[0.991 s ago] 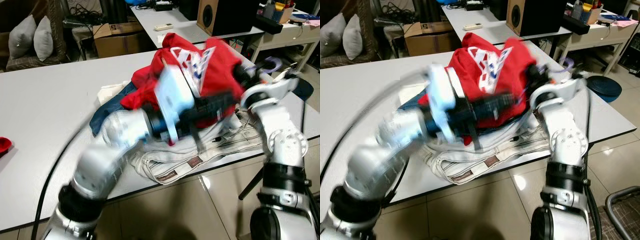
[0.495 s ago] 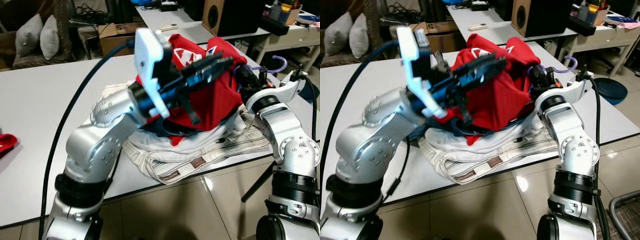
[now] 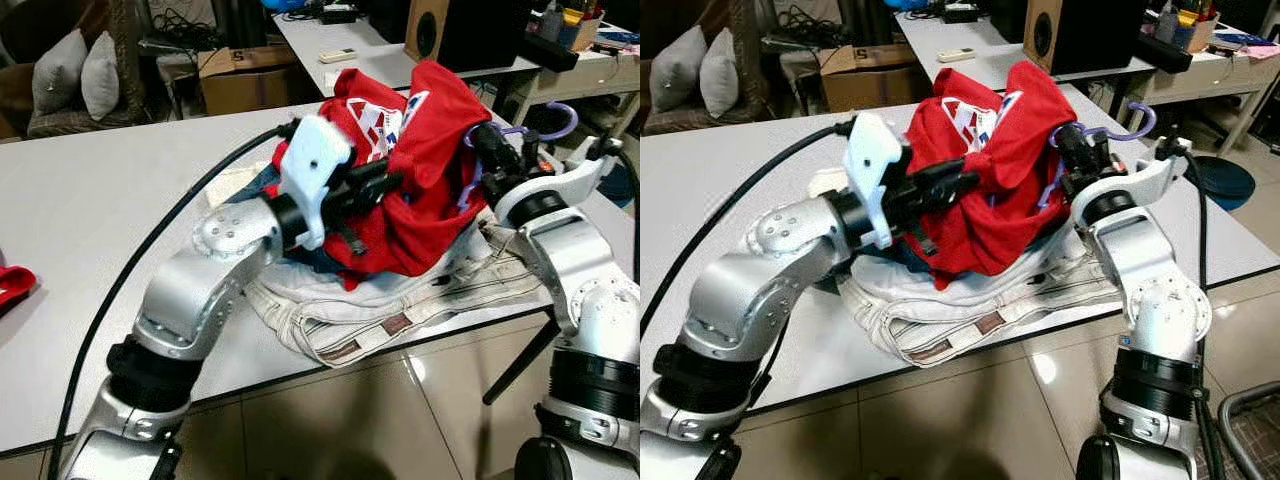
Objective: Hang hanger
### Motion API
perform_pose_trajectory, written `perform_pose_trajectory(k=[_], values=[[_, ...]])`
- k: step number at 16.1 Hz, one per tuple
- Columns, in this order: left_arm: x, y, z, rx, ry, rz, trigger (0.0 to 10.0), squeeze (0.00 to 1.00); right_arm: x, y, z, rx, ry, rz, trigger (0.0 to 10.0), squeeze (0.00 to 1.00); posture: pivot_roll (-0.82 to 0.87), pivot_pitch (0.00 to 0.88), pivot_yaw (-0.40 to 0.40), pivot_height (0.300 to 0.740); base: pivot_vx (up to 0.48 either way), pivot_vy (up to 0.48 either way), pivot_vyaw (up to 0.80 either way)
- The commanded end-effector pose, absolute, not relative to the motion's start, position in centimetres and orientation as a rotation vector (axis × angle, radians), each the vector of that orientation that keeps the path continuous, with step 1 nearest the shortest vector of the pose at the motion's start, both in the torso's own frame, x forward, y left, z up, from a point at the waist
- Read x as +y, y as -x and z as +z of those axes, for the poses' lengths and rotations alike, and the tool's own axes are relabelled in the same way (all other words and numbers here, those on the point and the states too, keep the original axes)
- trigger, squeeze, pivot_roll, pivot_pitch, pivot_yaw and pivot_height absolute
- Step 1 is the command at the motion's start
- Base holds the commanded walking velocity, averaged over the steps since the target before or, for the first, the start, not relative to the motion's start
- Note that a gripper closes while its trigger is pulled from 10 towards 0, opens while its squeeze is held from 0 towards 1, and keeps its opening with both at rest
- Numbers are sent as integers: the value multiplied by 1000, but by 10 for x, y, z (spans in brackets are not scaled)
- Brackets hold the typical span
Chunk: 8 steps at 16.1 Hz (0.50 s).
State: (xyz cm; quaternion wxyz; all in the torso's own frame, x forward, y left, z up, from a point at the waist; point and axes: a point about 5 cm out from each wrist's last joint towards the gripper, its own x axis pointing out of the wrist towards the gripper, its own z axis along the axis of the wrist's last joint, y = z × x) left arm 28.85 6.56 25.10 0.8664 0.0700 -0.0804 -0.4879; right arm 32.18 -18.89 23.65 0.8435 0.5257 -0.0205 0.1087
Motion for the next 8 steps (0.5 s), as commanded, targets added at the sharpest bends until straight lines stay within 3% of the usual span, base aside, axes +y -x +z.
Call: perform_pose_trajectory(k=[1, 3, 8], values=[[69, -280, 256, -184, -130, -1081, 10000, 31, -191, -319, 251, -94, -1097, 264, 10000, 0, 9, 0, 47, 740, 0, 0, 0], [79, -268, 256, -157, -105, -1161, 10000, 0, -194, -319, 255, -111, -1092, 264, 10000, 0, 18, 0, 42, 740, 0, 0, 0], [108, -277, 248, -85, -160, -996, 10000, 0, -195, -321, 266, -150, -1064, 303, 10000, 0, 33, 0, 40, 740, 0, 0, 0]])
